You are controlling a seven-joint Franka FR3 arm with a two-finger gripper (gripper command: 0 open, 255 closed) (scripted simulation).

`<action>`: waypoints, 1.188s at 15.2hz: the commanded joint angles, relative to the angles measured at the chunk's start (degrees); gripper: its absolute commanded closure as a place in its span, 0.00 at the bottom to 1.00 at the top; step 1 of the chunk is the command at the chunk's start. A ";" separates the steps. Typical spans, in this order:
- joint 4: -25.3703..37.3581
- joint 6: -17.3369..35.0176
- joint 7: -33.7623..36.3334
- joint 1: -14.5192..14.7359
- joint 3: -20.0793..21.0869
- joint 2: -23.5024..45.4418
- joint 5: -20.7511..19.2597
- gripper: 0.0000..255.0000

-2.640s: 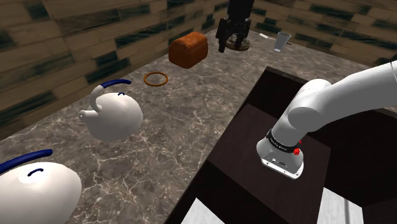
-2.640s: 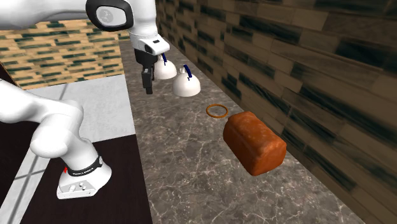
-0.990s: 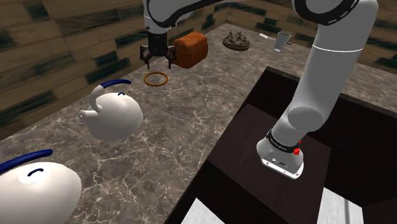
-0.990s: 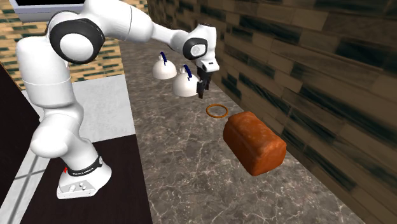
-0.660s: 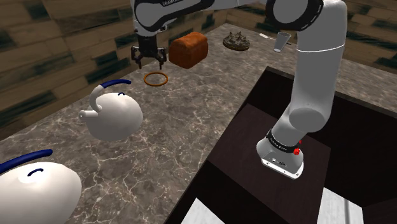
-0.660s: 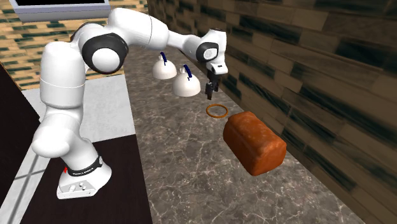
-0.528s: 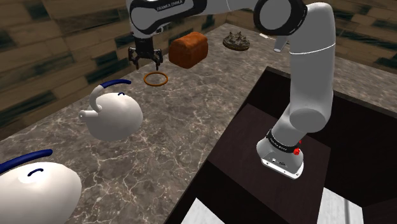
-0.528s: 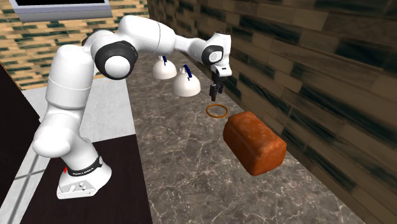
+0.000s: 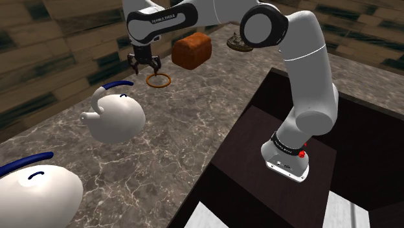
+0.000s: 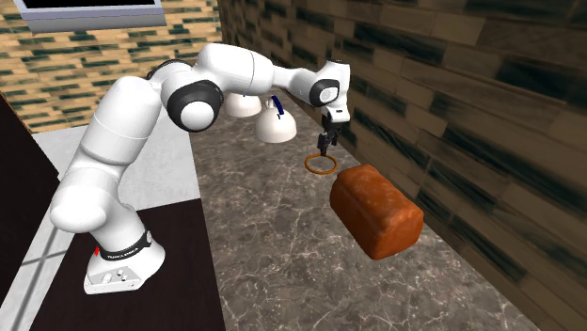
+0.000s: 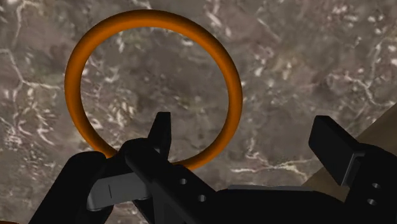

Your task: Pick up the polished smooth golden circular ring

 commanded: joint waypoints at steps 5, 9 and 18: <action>-1.67 2.45 0.14 -0.09 -0.15 0.78 -0.20 1.00; -1.63 2.43 0.14 -0.09 -0.15 0.80 -0.20 1.00; -0.13 -0.02 -0.01 -0.05 0.00 -0.17 0.02 1.00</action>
